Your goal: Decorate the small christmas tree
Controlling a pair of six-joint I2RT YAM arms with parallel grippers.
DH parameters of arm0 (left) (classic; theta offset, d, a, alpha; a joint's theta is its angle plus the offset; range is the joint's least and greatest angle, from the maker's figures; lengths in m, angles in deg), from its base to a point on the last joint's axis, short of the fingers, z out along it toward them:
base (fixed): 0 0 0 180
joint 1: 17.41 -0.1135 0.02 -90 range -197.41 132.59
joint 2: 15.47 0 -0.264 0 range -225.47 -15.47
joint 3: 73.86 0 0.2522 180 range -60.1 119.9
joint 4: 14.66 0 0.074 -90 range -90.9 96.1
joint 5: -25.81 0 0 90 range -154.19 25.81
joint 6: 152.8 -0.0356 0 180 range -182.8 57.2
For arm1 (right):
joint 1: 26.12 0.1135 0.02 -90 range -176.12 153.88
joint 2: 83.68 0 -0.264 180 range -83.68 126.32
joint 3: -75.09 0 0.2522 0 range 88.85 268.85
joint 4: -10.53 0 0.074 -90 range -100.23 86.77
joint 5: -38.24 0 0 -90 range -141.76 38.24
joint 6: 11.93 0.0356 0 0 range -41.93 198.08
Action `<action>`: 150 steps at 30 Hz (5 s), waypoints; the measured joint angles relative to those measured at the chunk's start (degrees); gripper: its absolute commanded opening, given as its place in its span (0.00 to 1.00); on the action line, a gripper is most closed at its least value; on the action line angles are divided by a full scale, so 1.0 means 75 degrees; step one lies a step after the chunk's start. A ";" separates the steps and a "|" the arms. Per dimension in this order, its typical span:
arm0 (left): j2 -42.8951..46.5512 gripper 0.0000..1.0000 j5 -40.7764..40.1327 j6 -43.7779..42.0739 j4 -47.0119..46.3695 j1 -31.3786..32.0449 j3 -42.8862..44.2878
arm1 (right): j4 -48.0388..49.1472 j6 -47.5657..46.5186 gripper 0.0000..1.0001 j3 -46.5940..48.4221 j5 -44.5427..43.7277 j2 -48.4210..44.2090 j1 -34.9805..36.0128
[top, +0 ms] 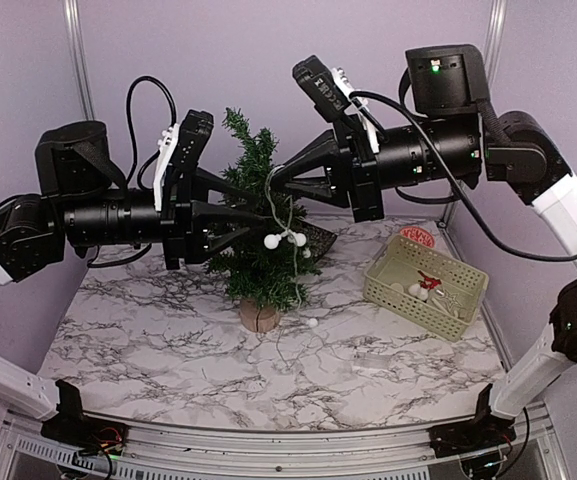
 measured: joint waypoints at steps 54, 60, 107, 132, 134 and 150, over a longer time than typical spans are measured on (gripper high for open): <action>0.0478 0.05 -0.3582 0.3526 -0.1177 -0.3191 -0.3279 | 0.4001 0.1413 0.64 -0.8119 -0.0895 -0.3325 -0.1839; 0.0090 0.35 -0.3485 0.4147 -0.1134 -0.3561 -0.3293 | 0.4004 0.1396 0.66 -0.8119 -0.0816 -0.3281 -0.1856; 0.3439 0.61 -0.0050 0.1469 0.0828 -0.3512 -0.5552 | 0.4584 -0.1845 0.43 -0.8961 -0.2396 0.0504 -0.0210; 0.3351 0.56 -0.1862 -0.1358 0.0880 -0.2087 -0.4733 | 0.3614 -0.2133 0.00 -0.8533 -0.3296 -0.3483 0.0224; 0.3337 0.56 -0.2186 -0.1728 0.0877 -0.1670 -0.4730 | 0.3369 -0.2139 0.00 -0.8131 -0.3293 -0.3541 0.0280; 0.1644 0.52 -0.3620 -0.4135 -0.0303 0.0388 -0.4296 | 0.1877 -0.2422 0.00 -0.4208 -0.3337 -0.3279 0.0364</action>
